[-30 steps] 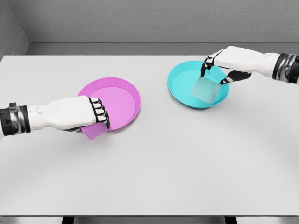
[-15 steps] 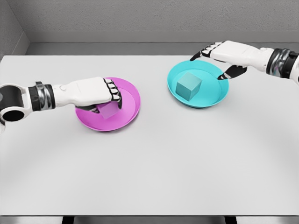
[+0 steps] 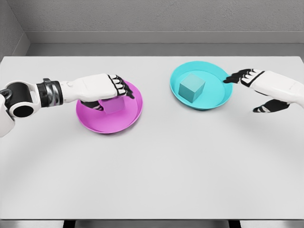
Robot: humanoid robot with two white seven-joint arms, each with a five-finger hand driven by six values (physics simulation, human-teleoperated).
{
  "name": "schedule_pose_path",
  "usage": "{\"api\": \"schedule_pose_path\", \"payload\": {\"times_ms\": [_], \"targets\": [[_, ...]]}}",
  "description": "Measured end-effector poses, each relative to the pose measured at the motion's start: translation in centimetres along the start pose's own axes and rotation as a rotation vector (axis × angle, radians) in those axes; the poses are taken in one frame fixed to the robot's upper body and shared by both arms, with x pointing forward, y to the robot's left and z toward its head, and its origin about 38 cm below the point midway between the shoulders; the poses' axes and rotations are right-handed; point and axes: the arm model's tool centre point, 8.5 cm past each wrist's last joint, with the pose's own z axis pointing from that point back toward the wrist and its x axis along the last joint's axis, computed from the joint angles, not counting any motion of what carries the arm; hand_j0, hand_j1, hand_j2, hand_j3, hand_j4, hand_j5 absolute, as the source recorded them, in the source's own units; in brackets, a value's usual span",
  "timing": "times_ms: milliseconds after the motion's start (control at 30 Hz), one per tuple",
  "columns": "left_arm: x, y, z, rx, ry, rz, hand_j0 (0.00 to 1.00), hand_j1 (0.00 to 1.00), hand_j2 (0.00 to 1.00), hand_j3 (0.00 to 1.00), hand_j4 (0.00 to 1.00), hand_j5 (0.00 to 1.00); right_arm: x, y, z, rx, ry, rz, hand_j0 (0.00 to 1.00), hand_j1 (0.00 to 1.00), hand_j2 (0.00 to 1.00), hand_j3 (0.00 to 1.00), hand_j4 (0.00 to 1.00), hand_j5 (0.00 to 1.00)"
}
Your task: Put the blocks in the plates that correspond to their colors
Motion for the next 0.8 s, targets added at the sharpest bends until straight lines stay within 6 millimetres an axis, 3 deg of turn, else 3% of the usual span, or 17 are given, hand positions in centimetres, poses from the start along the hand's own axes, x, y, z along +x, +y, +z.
{"api": "schedule_pose_path", "payload": {"times_ms": [333,667,800], "targets": [[-0.3,0.6,0.6,0.011,0.009,-0.007,1.00,1.00,1.00,1.00,1.00,1.00,-0.2,-0.4,0.6,-0.010,0.010,0.007,1.00,1.00,1.00,1.00,1.00,1.00],[-1.1,3.4,8.9,0.051,0.073,-0.009,1.00,1.00,1.00,1.00,1.00,1.00,-0.1,-0.5,0.6,-0.011,0.008,0.009,1.00,1.00,1.00,1.00,1.00,1.00],[-1.0,2.7,11.1,0.043,0.093,0.025,1.00,1.00,1.00,1.00,1.00,1.00,-0.1,-0.5,0.6,-0.012,0.009,0.009,1.00,1.00,1.00,1.00,1.00,1.00]]}}
